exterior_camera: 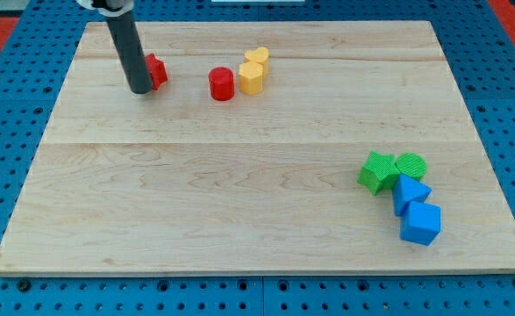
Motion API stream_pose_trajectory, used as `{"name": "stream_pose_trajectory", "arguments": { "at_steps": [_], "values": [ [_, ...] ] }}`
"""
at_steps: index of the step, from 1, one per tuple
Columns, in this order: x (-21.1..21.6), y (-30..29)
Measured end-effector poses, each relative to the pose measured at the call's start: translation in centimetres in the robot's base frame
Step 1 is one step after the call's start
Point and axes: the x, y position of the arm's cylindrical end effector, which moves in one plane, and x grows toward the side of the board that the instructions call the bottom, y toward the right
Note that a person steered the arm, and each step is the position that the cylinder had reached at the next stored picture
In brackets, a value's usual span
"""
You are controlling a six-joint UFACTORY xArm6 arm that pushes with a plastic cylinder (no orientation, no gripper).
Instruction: Push the red circle to the top of the yellow heart
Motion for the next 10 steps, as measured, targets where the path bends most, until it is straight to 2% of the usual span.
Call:
{"name": "stream_pose_trajectory", "arguments": {
  "at_steps": [1,2,3,4,5,7,10],
  "values": [
    [-1.7,0.8],
    [-5.7,-0.4],
    [-4.2,-0.4],
    [1.8,-0.8],
    [5.1,2.3],
    [4.6,7.8],
    [-0.5,9.8]
  ]
}}
